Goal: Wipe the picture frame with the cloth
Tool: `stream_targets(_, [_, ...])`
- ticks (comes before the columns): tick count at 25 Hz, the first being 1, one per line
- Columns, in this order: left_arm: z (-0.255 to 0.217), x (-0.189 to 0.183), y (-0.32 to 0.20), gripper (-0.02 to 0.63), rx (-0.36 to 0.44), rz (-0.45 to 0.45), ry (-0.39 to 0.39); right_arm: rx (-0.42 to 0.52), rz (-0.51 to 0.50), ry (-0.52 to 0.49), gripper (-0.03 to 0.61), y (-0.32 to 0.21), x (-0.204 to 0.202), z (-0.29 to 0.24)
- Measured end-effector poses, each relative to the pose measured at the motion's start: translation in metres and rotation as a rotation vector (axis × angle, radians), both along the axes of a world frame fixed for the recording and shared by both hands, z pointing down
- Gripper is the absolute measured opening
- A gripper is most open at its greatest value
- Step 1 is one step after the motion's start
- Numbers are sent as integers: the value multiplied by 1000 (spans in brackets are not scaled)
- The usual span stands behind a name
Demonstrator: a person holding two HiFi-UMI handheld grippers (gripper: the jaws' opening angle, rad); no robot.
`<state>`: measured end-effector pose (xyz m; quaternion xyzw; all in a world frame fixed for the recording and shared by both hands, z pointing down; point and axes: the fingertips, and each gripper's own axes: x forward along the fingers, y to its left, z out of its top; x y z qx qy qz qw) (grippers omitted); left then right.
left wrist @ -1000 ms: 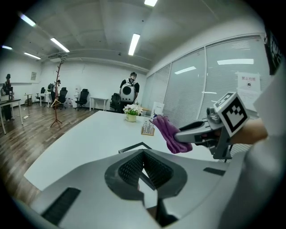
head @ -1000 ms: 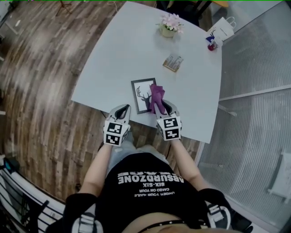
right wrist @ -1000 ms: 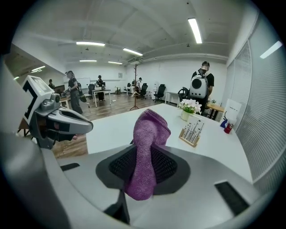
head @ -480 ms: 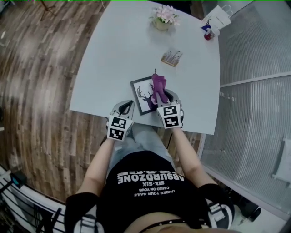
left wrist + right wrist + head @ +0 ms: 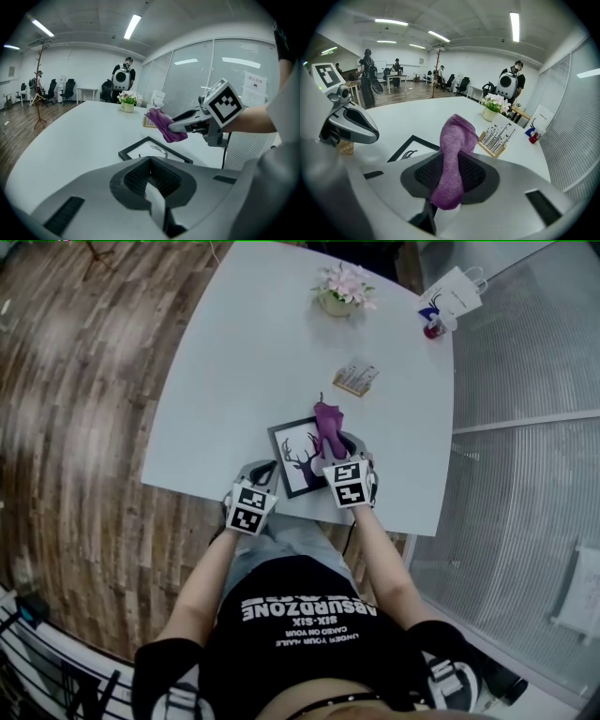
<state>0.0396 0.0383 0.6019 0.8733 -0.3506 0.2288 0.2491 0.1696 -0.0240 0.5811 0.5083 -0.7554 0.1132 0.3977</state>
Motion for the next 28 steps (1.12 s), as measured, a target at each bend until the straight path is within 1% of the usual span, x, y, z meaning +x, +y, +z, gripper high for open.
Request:
stream_targets(6, [23,3,-14,15,-46,32,-40,-32,-32,28,110,-23,4,18])
stream_targets(10, [40,6,-18,15,-89,53,-68,-82,-39,44,110,-32,5,33])
stream_targets(16, [55,14,-17,15,-127,115,-95,-160,-50,72,110,-38,4,59])
stream_targets(18, [60,15,-18,15,-143,117,-94,-172,-39,63,110,-40,3,66])
stream_targets(25, [64,16,-17,15,-167,138,-91,-196,-11,-17,110,-40,5,71])
stream_targets(28, [66,16,-17,15,-195,159,-82,-198,2,-32,110,-39,5,71])
